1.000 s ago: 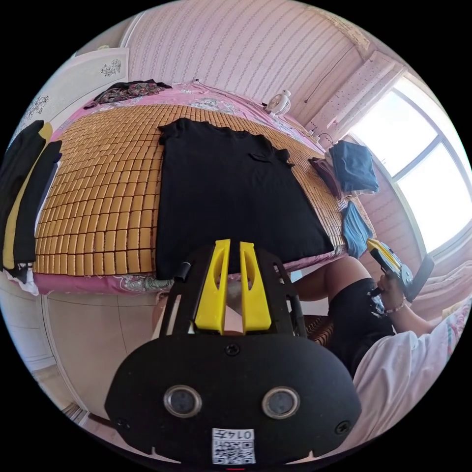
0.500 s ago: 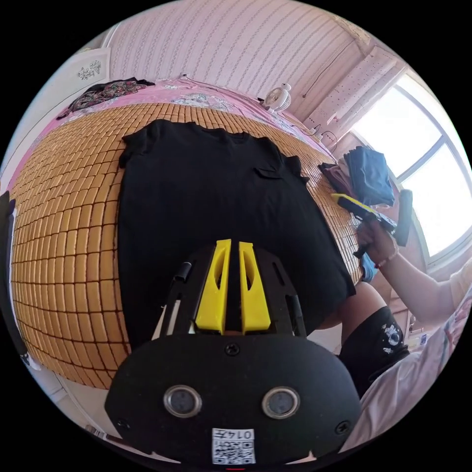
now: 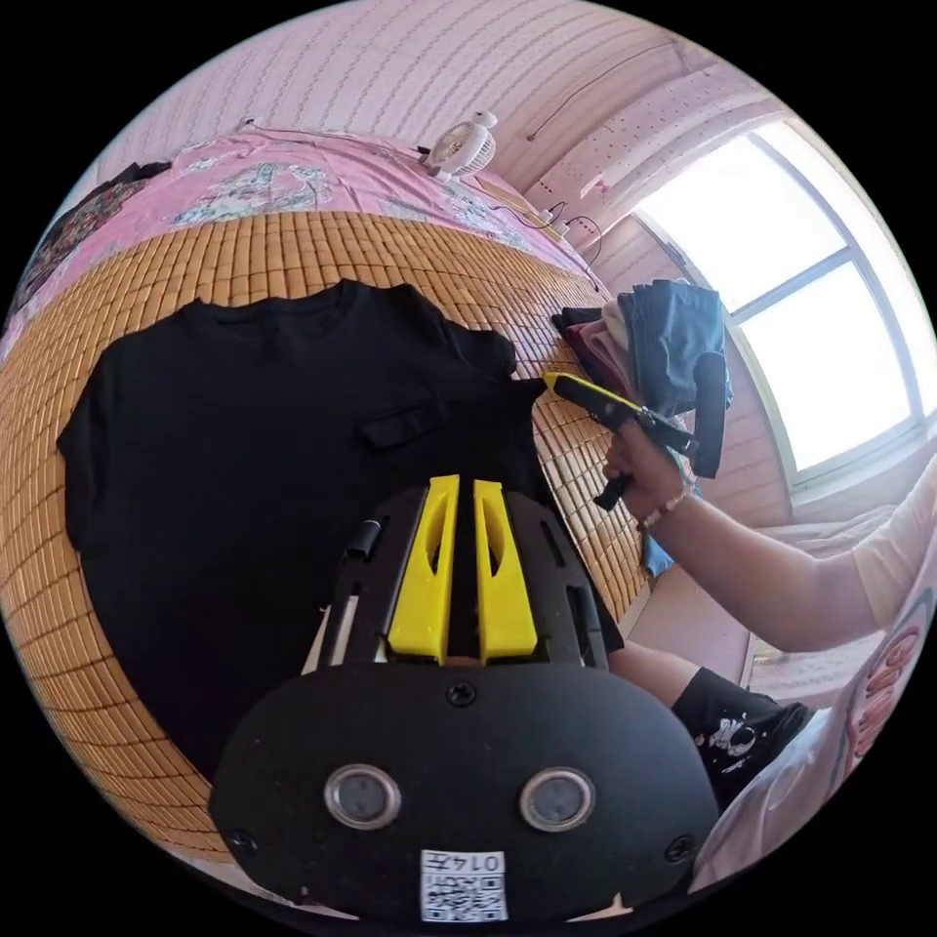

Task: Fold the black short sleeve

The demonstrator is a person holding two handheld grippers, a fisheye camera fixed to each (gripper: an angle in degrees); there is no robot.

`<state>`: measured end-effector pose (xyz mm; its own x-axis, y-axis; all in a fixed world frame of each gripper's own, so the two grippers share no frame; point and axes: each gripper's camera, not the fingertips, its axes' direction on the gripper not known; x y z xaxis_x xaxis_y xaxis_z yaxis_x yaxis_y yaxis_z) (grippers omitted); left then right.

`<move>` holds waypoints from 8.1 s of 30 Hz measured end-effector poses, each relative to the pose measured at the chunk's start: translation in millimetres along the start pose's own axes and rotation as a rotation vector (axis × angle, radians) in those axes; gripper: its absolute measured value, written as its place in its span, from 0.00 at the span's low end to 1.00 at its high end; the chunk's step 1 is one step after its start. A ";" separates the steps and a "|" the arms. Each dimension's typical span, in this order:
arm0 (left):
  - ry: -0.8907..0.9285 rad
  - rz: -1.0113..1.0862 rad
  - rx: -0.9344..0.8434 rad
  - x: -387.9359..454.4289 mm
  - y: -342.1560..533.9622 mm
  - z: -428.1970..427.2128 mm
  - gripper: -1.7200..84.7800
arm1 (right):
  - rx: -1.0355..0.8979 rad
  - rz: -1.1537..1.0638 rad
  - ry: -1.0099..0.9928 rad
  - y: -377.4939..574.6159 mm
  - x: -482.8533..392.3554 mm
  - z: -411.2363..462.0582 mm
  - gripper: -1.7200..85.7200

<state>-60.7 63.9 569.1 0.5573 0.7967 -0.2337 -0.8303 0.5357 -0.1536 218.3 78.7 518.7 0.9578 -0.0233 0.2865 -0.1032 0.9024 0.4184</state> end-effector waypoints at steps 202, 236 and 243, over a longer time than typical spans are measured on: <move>-0.277 -0.455 0.090 -128.0 191.9 -143.3 0.10 | -0.372 -0.051 -0.063 25.7 -50.5 -123.4 0.10; -0.399 -0.373 0.004 -34.2 319.7 -133.4 0.01 | -0.273 -0.065 0.014 192.1 5.0 -165.7 0.12; -0.553 -0.236 -0.092 -14.2 320.8 -110.8 0.01 | -0.411 -0.035 0.023 217.1 30.0 -133.9 0.07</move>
<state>-335.2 193.4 416.7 0.6249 0.6999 0.3460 -0.6673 0.7088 -0.2286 260.5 331.5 502.7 0.9650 -0.0516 0.2572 0.0409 0.9981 0.0468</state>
